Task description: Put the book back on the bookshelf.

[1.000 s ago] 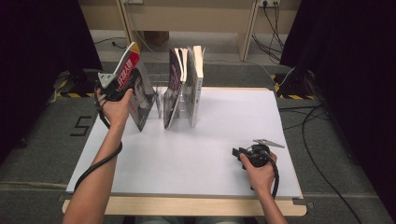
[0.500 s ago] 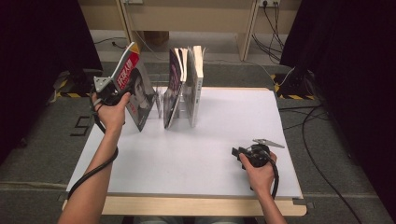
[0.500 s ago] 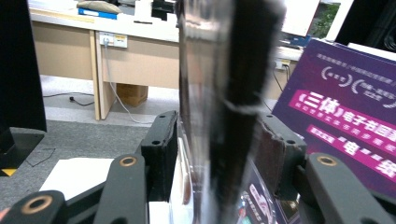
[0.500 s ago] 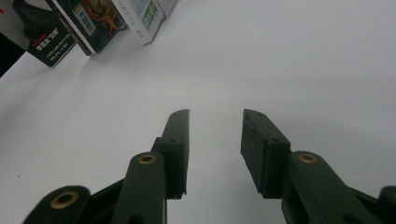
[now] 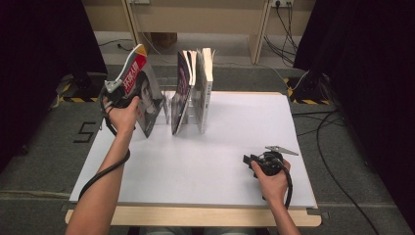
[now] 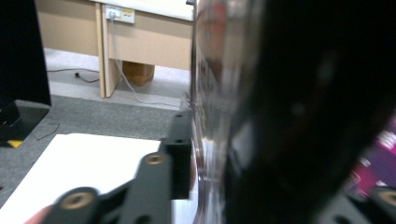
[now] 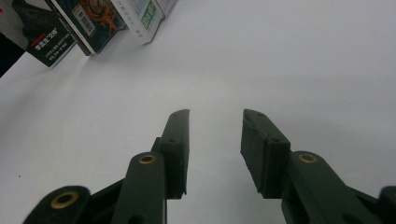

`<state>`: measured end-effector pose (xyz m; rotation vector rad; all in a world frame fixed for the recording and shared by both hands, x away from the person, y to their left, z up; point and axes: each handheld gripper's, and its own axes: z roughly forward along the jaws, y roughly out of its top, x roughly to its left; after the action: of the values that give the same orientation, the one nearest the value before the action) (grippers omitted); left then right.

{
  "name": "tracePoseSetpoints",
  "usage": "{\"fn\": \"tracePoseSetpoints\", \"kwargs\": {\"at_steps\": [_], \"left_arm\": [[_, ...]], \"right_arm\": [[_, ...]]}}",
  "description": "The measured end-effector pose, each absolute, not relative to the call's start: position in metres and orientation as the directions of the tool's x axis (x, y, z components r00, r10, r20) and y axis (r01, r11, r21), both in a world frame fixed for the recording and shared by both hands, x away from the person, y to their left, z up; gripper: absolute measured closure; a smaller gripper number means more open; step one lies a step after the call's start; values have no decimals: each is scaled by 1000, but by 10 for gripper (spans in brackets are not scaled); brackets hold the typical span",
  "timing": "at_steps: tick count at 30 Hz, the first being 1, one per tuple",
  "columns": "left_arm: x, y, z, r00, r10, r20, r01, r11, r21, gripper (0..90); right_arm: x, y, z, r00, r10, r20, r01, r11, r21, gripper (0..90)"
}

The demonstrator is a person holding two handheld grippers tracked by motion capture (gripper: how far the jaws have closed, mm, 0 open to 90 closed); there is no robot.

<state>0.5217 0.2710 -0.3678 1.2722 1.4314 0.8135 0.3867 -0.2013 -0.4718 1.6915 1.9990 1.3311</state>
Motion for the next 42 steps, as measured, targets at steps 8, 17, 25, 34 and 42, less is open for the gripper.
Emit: {"fn": "tracePoseSetpoints", "kwargs": {"at_steps": [8, 17, 25, 34, 42], "left_arm": [[518, 266, -370, 27, 976, -216, 192, 207, 959, 867], [516, 261, -377, 34, 978, -207, 132, 201, 971, 846], [511, 269, -369, 81, 971, -224, 198, 205, 959, 576], [487, 276, -365, 115, 968, -224, 215, 196, 957, 340], [470, 280, -370, 146, 963, -229, 257, 186, 948, 312]], "right_arm": [[387, -201, -472, -329, 864, 381, 684, -60, 727, 633], [388, -200, -473, -329, 866, 378, 687, -56, 725, 633], [386, -200, -469, -322, 866, 382, 683, -67, 727, 631], [386, -199, -463, -326, 873, 363, 672, -56, 739, 625], [389, -202, -459, -317, 879, 357, 667, -61, 742, 606]]}}
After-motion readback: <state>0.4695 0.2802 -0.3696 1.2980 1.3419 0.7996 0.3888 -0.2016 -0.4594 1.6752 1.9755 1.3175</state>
